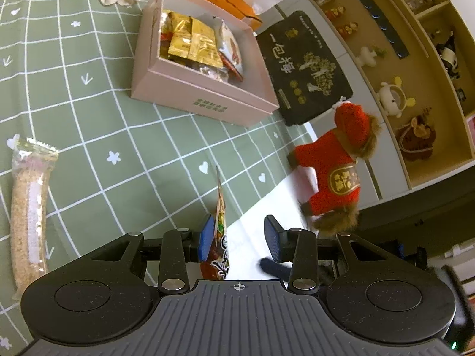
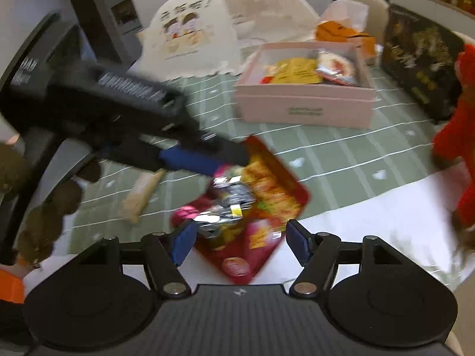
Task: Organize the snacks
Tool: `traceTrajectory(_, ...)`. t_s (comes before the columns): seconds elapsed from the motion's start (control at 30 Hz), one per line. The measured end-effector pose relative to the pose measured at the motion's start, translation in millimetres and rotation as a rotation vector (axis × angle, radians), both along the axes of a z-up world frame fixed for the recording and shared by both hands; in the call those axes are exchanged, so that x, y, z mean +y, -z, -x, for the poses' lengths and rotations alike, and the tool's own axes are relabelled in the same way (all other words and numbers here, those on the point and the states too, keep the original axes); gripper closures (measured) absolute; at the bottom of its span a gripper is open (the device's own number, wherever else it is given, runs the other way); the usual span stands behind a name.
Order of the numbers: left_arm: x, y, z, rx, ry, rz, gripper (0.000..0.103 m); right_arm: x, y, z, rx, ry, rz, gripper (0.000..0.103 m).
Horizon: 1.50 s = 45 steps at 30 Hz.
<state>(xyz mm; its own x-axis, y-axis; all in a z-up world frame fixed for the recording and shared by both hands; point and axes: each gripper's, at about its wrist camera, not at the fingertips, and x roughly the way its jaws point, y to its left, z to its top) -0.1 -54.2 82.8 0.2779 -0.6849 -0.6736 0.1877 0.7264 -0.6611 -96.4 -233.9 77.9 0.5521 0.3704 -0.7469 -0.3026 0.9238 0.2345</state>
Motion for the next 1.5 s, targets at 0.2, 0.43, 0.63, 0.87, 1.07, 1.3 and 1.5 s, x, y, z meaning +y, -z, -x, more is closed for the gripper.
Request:
traceTrajectory(0.2,-7.3,-14.5,4.5,-0.007,0.026,0.045,0.062,27.7,12.9,1.6,-0.022,0.015,0.115,0.035)
traceTrajectory(0.43,-0.4,-16.2,3.2,-0.074,-0.029,-0.077,0.062,-14.7,20.5,0.8,0.051,0.15,0.066,0.035)
traceTrajectory(0.63,33.1,-11.4,16.1,-0.233,-0.136,-0.362,0.061,-24.1,35.4,-15.3,0.222,0.193,-0.066,0.034)
traceTrajectory(0.87,72.1,7.7,33.4,-0.26,-0.21,-0.643,0.061,1.4,38.8,-31.7,0.202,0.194,-0.032,0.019)
traceTrajectory(1.07,76.9,15.1,32.8,-0.22,-0.214,-0.576,0.061,25.8,44.7,-56.7,0.127,0.234,0.087,0.013)
traceTrajectory(1.3,54.3,32.3,28.0,-0.185,-0.131,-0.574,0.06,30.1,52.2,-46.2,0.022,0.174,0.227,0.006)
traceTrajectory(1.5,52.8,35.2,22.5,-0.188,-0.134,-0.554,0.063,17.5,54.9,-42.9,-0.013,0.219,0.217,0.009)
